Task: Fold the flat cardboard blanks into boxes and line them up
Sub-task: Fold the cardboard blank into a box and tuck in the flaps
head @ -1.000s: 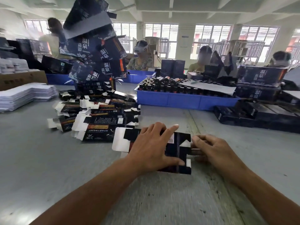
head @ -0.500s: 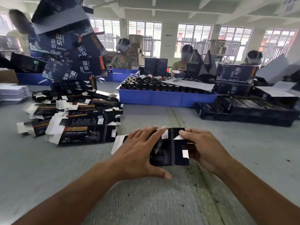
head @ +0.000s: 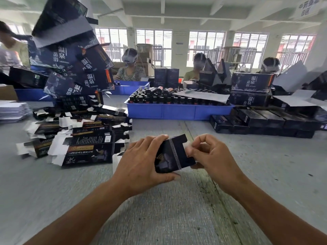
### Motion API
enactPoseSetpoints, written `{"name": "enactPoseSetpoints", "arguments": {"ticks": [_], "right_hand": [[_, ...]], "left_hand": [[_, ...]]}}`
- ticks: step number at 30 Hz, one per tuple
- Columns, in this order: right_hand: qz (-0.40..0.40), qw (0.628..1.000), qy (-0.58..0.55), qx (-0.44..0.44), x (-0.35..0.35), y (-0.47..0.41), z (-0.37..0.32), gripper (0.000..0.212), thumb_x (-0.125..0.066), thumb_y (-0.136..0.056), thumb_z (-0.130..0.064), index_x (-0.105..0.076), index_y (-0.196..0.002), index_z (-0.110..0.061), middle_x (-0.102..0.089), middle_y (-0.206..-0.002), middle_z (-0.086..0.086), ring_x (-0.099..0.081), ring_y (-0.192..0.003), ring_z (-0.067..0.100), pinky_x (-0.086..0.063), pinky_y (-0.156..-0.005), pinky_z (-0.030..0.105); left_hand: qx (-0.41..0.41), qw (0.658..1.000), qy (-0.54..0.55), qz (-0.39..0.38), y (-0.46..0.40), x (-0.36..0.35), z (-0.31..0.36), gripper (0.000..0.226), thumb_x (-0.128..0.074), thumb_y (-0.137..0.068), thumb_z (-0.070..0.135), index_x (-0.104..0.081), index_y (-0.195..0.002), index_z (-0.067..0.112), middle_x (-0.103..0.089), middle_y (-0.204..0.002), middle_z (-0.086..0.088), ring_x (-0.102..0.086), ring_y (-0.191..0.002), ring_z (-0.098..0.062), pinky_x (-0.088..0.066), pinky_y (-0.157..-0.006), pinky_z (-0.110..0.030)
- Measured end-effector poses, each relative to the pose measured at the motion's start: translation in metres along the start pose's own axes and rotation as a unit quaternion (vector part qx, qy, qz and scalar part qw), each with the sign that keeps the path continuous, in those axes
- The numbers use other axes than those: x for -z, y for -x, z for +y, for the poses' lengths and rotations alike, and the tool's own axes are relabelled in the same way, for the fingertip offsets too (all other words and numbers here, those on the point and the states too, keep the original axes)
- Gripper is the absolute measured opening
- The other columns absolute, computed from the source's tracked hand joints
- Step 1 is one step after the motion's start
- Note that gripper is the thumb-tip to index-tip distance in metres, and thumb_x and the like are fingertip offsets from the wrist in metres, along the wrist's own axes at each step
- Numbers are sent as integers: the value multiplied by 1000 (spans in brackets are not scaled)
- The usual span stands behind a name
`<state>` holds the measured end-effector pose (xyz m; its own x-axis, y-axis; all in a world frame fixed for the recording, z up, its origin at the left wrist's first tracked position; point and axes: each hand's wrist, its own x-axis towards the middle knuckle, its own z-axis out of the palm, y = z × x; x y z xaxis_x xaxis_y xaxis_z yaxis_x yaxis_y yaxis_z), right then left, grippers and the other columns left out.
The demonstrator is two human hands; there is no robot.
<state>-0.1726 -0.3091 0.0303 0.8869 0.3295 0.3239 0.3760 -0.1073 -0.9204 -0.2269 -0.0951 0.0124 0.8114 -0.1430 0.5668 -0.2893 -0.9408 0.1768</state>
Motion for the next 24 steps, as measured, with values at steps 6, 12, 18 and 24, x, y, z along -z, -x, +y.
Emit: {"name": "enactPoseSetpoints", "arguments": {"ticks": [6, 12, 18, 24], "right_hand": [[-50, 998, 7, 28, -4, 3, -8, 26, -65, -95, -7, -73, -103, -30, -78, -92, -8, -75, -81, 10, -57, -63, 19], [-40, 997, 35, 60, -1, 5, -10, 39, -64, -97, -5, -67, -128, -29, -76, -106, -8, -74, -85, 9, -57, -61, 22], [-16, 995, 49, 80, -2, 6, -8, 43, -61, -99, -7, -62, -133, -34, -72, -115, -6, -74, -88, 8, -57, -61, 22], [9, 993, 54, 103, -5, 8, -5, 42, -63, -98, -14, -58, -128, -43, -73, -107, -6, -73, -90, 10, -60, -69, 24]], "left_hand": [[-59, 997, 4, 46, 0, 3, 4, 99, -52, -68, 90, -28, -143, 29, -46, -141, 6, -38, -127, -8, -32, -117, -44], [-99, 993, -30, 63, -1, 6, 5, 93, -48, -80, 81, -20, -156, 35, -52, -141, 0, -49, -125, -19, -39, -107, -42], [-127, 988, -54, 68, -1, 7, 8, 65, -39, -94, 70, -28, -152, 44, -43, -146, -6, -50, -126, -27, -41, -105, -47], [-118, 990, -39, 59, 0, 9, 9, 61, -44, -93, 69, -38, -146, 41, -42, -148, -4, -46, -130, -23, -38, -106, -45]]}}
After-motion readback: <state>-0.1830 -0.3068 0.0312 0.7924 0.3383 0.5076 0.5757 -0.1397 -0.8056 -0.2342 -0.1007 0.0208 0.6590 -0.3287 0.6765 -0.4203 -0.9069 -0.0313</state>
